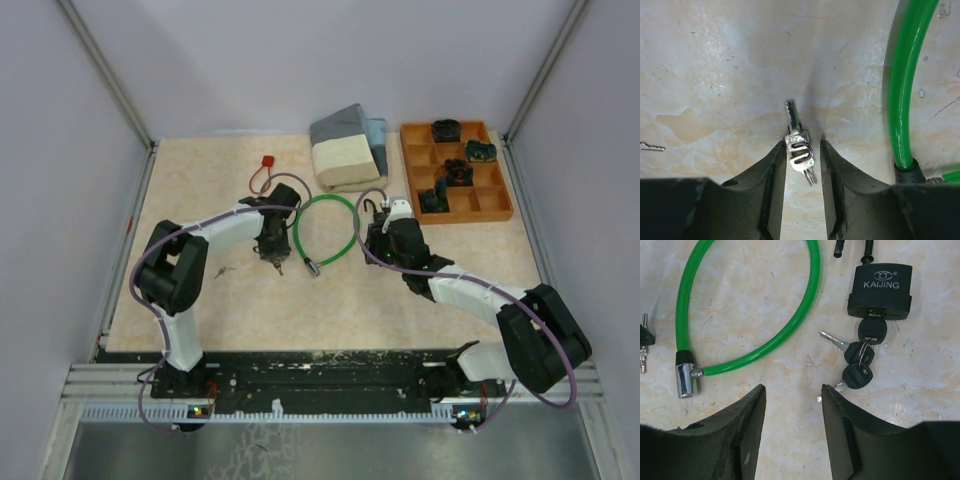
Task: Unlock with the key
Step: Move the key to the center of the board.
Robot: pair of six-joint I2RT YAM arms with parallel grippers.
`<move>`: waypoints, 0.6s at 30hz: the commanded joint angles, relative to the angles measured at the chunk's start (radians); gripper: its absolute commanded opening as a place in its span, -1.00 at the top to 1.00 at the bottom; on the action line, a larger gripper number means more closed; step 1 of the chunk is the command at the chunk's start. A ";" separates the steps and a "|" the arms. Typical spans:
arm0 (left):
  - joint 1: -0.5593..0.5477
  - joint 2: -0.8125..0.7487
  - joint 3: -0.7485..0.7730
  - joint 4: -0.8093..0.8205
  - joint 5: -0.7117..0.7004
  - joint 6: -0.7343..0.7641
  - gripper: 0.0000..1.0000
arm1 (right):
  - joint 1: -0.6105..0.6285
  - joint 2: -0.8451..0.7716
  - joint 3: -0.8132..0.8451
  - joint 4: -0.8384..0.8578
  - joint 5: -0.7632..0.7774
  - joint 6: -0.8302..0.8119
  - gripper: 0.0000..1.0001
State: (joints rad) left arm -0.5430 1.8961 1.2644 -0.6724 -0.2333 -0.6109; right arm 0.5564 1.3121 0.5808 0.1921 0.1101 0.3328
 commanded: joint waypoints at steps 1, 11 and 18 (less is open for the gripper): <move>0.012 0.070 -0.060 0.018 0.005 0.008 0.26 | 0.012 -0.018 0.028 0.034 -0.002 -0.017 0.03; 0.033 -0.001 -0.128 0.101 0.045 0.014 0.48 | 0.013 -0.022 0.030 0.035 -0.021 -0.016 0.03; 0.044 -0.112 -0.224 0.219 0.148 0.013 0.52 | 0.022 -0.044 0.024 0.047 -0.051 -0.024 0.03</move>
State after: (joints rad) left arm -0.5076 1.7954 1.1267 -0.5297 -0.1707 -0.6010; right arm 0.5617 1.3098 0.5808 0.1925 0.0891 0.3252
